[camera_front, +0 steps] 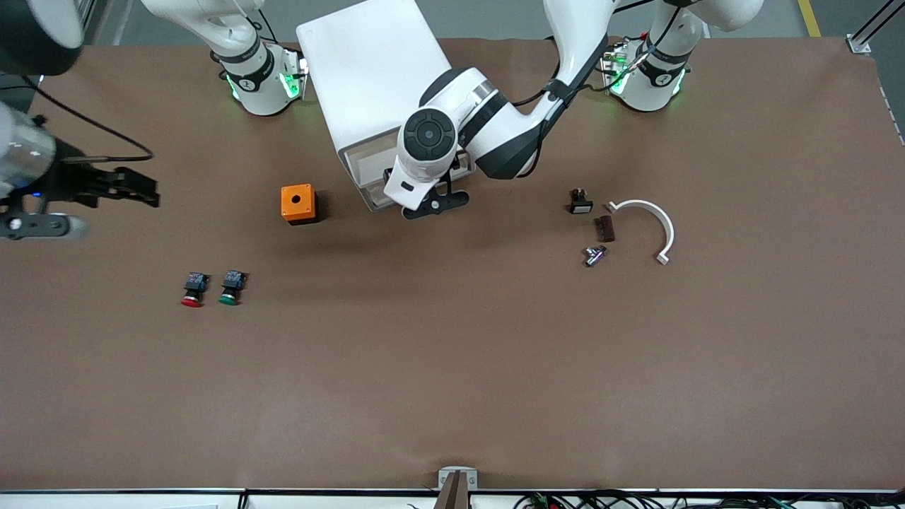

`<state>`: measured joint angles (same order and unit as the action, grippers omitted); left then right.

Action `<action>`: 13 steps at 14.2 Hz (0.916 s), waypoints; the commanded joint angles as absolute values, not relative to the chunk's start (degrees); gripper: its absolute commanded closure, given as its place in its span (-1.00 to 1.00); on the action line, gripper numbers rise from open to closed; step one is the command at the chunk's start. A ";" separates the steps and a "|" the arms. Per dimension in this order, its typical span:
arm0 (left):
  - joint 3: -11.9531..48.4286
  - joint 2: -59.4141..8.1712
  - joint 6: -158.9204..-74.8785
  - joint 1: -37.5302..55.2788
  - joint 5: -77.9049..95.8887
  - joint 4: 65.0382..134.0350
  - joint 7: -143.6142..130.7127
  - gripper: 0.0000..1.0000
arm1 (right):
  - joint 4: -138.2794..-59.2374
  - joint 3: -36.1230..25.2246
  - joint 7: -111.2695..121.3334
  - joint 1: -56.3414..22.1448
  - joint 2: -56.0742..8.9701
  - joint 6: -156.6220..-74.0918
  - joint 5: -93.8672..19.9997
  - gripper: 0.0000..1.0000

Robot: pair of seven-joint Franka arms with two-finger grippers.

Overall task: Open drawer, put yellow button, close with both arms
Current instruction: 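Push the drawer closed with the left gripper while the right gripper withdraws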

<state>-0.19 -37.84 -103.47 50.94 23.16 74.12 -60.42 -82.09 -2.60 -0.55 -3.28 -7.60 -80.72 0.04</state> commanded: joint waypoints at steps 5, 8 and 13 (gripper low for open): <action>1.23 -37.88 -103.18 51.15 29.43 75.93 -60.91 -1.00 | -80.52 -1.41 2.20 2.55 -8.00 -80.25 0.08 -1.00; 1.41 -38.06 -103.18 51.15 32.95 76.99 -60.91 -1.00 | -79.28 -1.41 2.29 2.72 -8.26 -80.25 -0.26 -1.00; 2.64 -38.50 -103.18 51.06 34.36 77.34 -60.82 -1.00 | -78.66 -1.41 2.20 3.08 -7.56 -79.72 -0.26 -1.00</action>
<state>1.61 -38.32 -103.33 50.98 32.63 77.27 -60.47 -79.36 -2.27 2.71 2.01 -7.70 -80.76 0.00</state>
